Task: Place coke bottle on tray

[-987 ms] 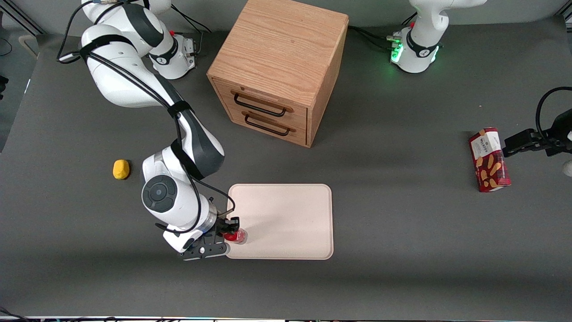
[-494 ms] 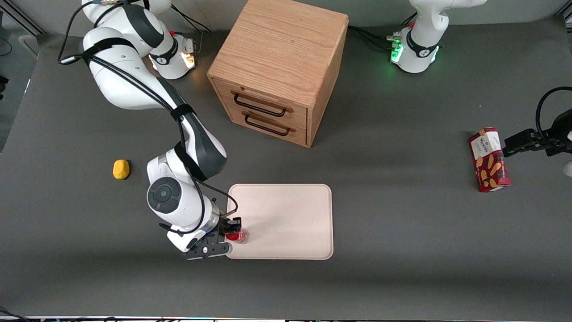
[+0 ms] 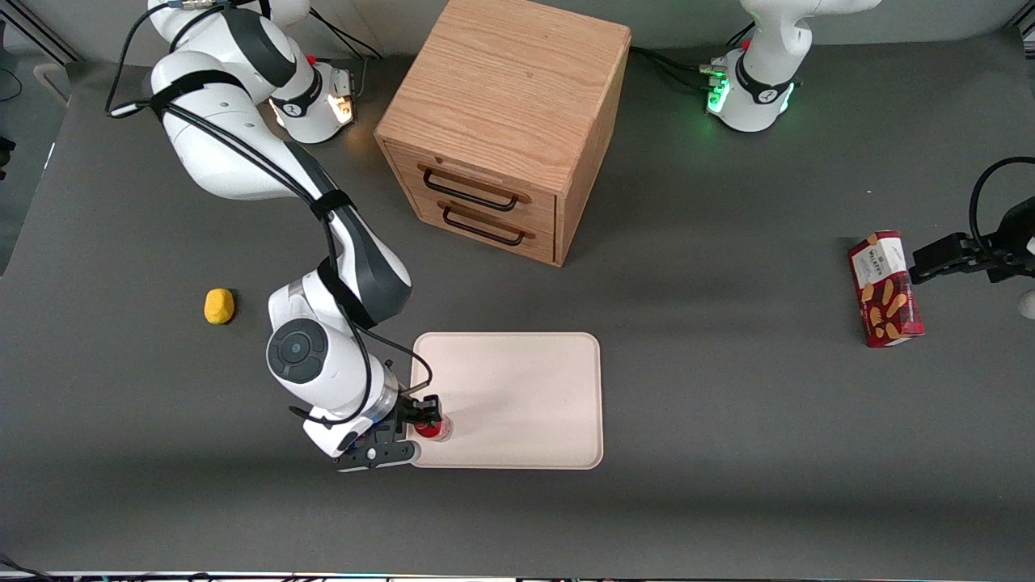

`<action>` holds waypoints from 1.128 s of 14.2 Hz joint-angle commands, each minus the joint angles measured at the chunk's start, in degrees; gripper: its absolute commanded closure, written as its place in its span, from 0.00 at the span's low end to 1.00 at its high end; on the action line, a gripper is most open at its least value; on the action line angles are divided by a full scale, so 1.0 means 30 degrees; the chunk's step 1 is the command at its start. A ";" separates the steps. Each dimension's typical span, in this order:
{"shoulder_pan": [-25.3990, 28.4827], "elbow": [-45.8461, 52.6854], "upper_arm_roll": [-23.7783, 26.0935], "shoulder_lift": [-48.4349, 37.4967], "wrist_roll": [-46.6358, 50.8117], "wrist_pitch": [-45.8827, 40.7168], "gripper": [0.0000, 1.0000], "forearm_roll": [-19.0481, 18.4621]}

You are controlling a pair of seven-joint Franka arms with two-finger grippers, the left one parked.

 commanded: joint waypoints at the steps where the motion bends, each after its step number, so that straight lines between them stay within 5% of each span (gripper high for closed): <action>1: -0.0117 -0.0373 0.0121 -0.0334 0.0601 0.0223 0.00 -0.0500; 9: -0.1112 -0.1657 -0.0141 -0.3344 0.1685 -0.1648 0.00 0.0086; 13: -0.1289 -0.5897 -0.3006 -0.7939 0.1218 -0.1916 0.00 0.3357; 16: -0.1289 -1.0175 -0.3977 -1.1806 0.1012 -0.1945 0.00 0.3836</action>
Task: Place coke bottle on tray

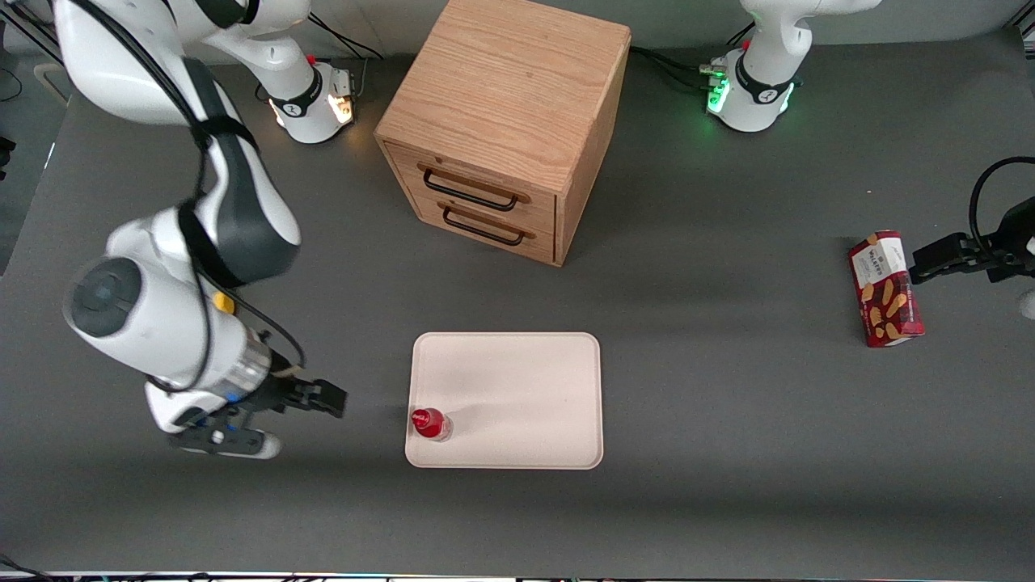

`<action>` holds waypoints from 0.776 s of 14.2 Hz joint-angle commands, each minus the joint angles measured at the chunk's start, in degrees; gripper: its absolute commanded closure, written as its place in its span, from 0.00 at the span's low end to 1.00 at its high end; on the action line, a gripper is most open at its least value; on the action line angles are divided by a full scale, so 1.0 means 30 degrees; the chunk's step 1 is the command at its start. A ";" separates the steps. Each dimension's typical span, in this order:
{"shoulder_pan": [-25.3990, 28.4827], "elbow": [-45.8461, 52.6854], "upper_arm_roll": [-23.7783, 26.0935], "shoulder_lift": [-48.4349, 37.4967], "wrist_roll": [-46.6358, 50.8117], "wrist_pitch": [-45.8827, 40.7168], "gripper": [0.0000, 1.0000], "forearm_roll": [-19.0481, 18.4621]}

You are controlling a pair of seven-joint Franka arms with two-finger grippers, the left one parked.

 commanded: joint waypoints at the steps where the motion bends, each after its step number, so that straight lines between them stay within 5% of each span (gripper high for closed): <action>1: 0.0128 -0.6103 -0.0978 -0.5064 0.0045 0.0407 0.00 0.0511; 5: 0.0128 -1.0357 -0.2209 -0.9696 -0.0101 -0.0174 0.00 0.0540; 11: -0.0077 -1.0454 -0.4226 -1.2487 -0.3986 -0.3664 0.00 0.0511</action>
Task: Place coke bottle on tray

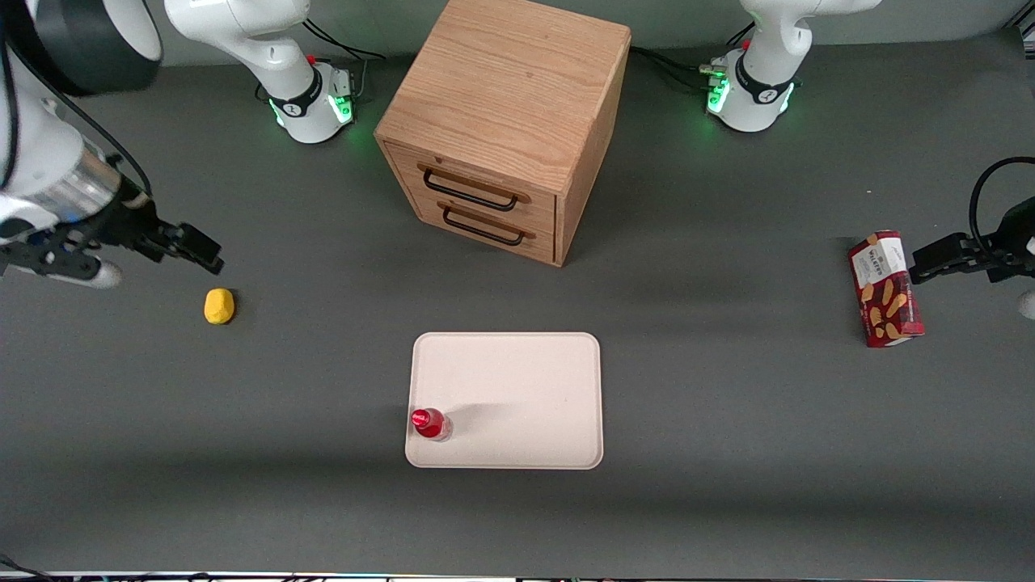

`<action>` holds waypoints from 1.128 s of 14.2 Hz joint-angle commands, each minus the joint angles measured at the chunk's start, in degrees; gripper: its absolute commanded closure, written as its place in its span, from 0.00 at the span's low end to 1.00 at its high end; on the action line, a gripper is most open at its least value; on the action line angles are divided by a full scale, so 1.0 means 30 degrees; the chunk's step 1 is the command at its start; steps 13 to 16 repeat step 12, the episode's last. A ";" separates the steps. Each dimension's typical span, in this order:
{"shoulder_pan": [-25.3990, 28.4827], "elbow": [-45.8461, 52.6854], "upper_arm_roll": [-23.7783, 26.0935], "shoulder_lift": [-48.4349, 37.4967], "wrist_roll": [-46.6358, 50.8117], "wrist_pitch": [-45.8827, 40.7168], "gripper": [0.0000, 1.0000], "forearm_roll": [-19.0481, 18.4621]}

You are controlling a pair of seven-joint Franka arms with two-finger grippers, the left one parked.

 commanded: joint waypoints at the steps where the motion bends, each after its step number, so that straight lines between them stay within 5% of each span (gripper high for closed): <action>1: -0.0039 -0.0343 -0.1519 -0.0919 -0.2670 -0.0359 0.00 0.0422; 16: -0.0039 0.4171 -0.1524 0.2712 -0.2792 -0.2295 0.00 0.1448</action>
